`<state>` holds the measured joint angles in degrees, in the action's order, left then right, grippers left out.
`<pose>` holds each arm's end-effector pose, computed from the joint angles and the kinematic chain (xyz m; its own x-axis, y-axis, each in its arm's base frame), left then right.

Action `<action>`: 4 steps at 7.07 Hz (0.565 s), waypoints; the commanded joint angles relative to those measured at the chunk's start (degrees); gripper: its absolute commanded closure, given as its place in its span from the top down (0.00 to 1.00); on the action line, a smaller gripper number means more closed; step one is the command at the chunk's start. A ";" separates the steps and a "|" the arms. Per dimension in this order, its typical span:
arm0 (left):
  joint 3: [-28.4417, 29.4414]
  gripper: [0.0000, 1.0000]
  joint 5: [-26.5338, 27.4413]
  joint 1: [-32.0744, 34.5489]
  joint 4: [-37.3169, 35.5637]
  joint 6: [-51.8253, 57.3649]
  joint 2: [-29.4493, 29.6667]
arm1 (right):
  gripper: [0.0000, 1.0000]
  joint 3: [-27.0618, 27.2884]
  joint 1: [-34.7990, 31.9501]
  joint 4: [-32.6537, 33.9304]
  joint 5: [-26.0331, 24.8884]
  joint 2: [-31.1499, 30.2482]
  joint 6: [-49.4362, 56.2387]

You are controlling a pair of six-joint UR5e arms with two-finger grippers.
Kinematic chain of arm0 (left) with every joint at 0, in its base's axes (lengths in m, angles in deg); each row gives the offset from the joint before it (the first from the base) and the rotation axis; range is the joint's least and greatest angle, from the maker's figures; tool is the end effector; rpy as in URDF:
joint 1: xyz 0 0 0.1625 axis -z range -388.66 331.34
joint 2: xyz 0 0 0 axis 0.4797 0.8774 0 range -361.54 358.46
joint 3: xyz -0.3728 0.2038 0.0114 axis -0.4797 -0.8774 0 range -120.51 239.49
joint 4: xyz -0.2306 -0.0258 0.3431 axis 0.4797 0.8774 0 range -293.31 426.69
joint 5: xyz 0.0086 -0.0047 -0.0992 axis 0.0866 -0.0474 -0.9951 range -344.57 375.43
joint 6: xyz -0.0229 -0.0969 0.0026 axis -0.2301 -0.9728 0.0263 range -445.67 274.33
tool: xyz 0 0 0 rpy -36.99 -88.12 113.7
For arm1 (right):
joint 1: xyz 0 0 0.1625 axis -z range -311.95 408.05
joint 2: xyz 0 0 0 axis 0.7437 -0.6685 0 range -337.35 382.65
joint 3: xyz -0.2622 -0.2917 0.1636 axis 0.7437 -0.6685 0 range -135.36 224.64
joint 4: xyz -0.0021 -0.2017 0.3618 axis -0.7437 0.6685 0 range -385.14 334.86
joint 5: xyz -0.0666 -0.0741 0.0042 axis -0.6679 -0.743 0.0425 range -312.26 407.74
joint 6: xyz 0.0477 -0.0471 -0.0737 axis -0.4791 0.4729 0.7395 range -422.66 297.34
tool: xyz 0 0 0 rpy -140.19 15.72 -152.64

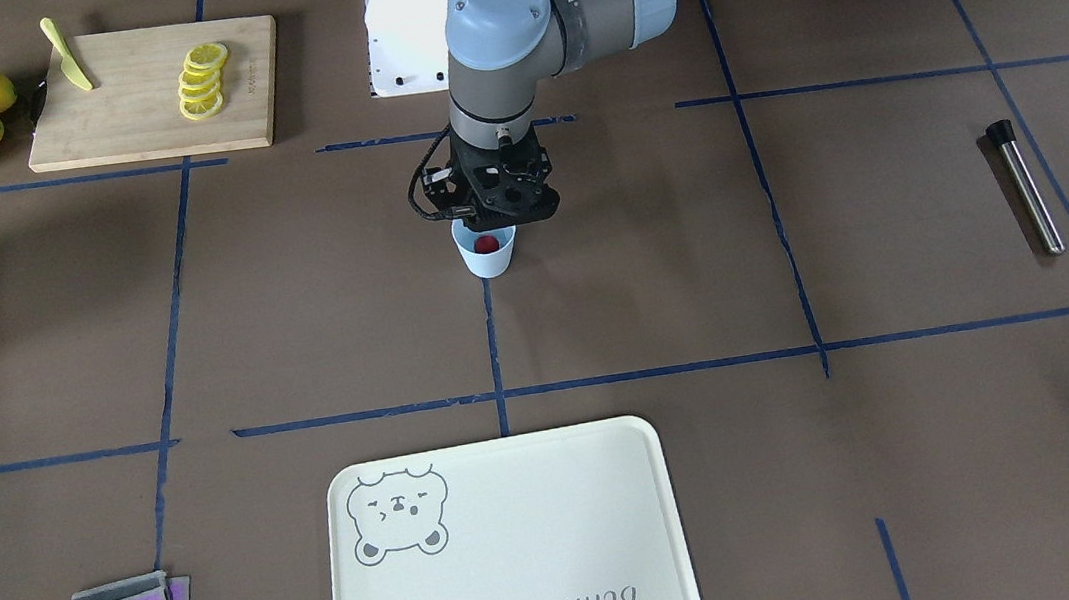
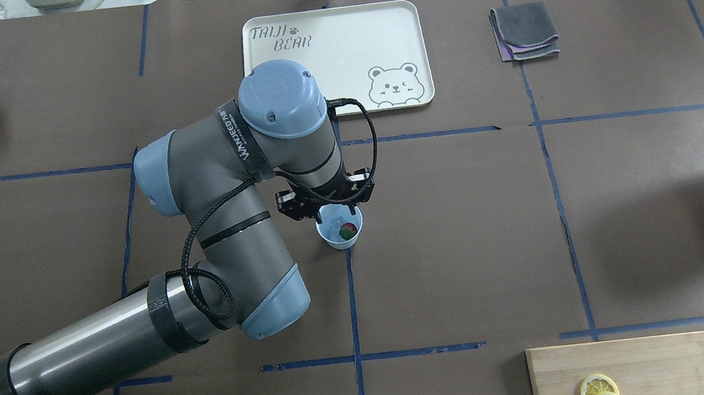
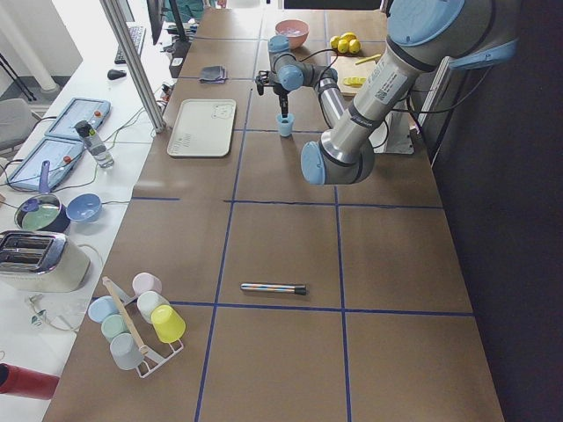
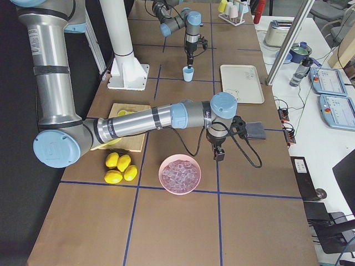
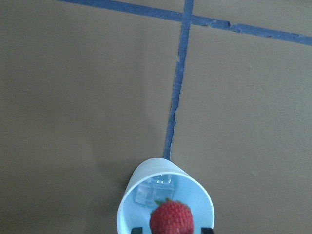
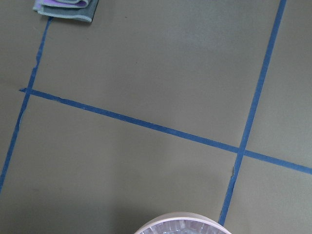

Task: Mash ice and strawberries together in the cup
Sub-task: 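Carry the strawberry with the left gripper over the light-blue cup, then release the strawberry into the cup and withdraw the left gripper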

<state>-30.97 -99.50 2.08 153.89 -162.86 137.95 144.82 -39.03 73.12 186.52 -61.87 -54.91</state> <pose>0.5631 -0.4412 0.1267 0.6140 -0.1313 -0.7783 0.0636 0.9911 -0.1170 0.0315 -0.5279 0.5319 0.6405 -0.2624 0.7217 0.1380 0.9638 0.2280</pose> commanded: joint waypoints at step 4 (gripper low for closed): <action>-13.80 1.00 0.58 6.41 -5.42 13.74 -13.40 | 1.00 -2.17 -0.03 0.09 -0.09 -0.21 0.17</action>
<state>-38.99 -98.83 5.84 151.43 -156.27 130.28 143.83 -39.02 73.14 186.41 -61.81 -54.73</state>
